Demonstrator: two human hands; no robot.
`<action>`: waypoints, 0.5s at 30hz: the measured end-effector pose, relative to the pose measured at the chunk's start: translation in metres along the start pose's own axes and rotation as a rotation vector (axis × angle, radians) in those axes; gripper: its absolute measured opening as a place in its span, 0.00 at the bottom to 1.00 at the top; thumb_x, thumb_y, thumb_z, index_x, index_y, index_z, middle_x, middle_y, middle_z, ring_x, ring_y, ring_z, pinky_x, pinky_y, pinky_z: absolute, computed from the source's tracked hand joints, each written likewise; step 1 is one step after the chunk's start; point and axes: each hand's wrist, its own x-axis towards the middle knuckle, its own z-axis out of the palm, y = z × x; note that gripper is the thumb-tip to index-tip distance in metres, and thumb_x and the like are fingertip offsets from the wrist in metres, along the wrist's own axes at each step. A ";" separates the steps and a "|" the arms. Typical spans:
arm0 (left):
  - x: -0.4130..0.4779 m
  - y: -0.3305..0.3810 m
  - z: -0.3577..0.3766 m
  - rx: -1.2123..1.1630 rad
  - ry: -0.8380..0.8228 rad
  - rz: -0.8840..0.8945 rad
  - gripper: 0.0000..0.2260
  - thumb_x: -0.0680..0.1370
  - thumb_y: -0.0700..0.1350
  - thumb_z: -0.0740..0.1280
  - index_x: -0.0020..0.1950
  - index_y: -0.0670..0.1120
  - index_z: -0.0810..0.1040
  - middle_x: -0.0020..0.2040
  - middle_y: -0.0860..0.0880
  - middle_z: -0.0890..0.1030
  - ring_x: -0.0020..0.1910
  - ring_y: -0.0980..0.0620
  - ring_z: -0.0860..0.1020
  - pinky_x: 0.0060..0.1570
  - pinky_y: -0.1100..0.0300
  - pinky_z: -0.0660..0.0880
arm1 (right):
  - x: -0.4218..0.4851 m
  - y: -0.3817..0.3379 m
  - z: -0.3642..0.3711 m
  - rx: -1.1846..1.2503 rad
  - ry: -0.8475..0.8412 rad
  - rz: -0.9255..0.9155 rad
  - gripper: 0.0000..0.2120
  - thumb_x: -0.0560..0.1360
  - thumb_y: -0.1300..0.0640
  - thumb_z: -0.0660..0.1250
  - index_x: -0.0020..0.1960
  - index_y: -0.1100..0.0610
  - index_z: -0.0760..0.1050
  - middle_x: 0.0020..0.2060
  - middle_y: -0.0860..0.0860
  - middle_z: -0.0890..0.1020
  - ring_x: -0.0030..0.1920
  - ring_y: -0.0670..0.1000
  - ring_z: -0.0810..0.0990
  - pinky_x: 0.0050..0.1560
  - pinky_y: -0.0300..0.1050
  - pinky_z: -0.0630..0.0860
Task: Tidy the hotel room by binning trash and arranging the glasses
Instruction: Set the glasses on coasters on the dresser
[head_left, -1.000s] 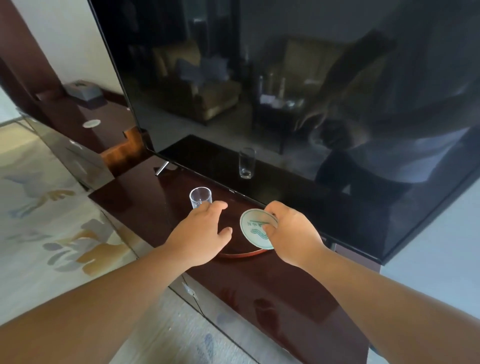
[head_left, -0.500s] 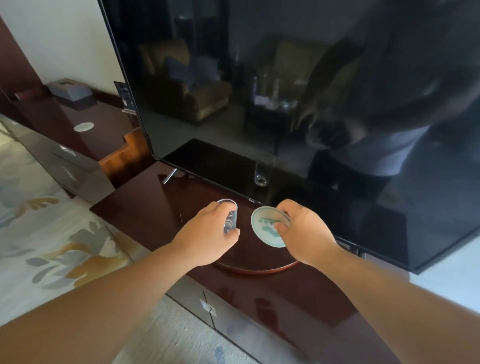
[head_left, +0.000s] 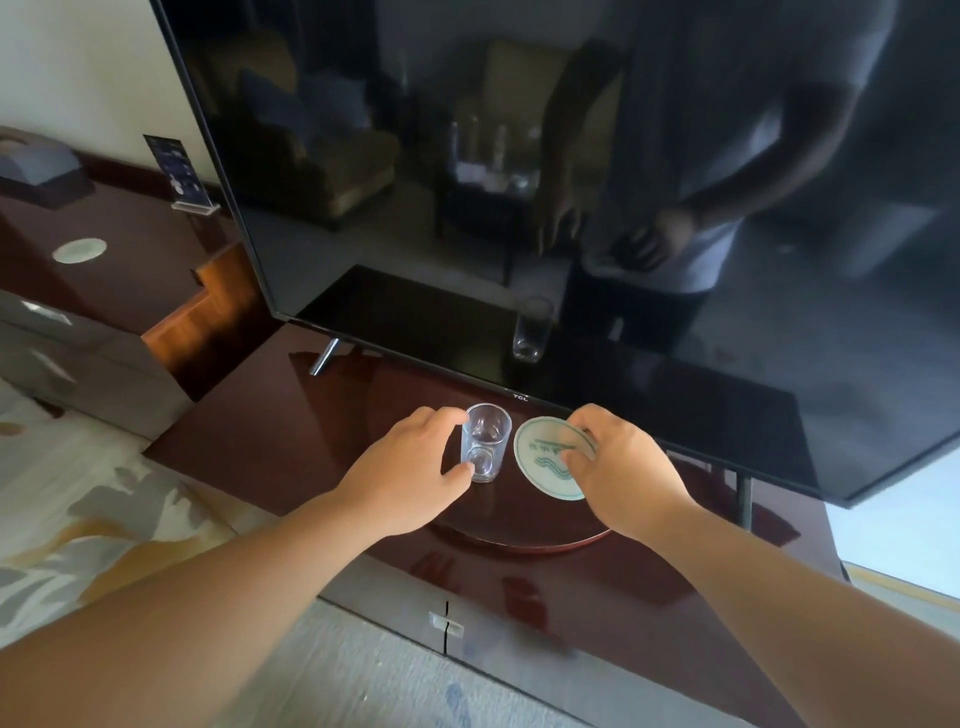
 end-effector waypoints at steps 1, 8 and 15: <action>0.001 0.001 0.001 -0.002 0.000 -0.003 0.23 0.78 0.54 0.61 0.72 0.55 0.61 0.69 0.53 0.68 0.65 0.52 0.71 0.57 0.55 0.72 | 0.000 0.001 0.000 -0.001 -0.002 0.002 0.05 0.78 0.55 0.63 0.52 0.48 0.71 0.43 0.48 0.80 0.36 0.44 0.75 0.29 0.38 0.66; 0.007 0.009 0.004 0.008 0.024 -0.041 0.24 0.78 0.54 0.62 0.72 0.55 0.60 0.68 0.53 0.68 0.65 0.53 0.70 0.57 0.57 0.72 | 0.009 0.013 -0.008 0.013 -0.008 -0.017 0.05 0.78 0.55 0.63 0.53 0.48 0.70 0.44 0.47 0.79 0.38 0.44 0.76 0.29 0.37 0.68; 0.017 0.004 0.015 -0.024 0.034 -0.142 0.29 0.76 0.53 0.65 0.74 0.55 0.57 0.69 0.51 0.68 0.68 0.53 0.68 0.61 0.54 0.71 | 0.021 0.027 -0.007 0.046 -0.030 -0.039 0.05 0.78 0.56 0.63 0.53 0.48 0.70 0.44 0.47 0.79 0.39 0.44 0.76 0.30 0.37 0.69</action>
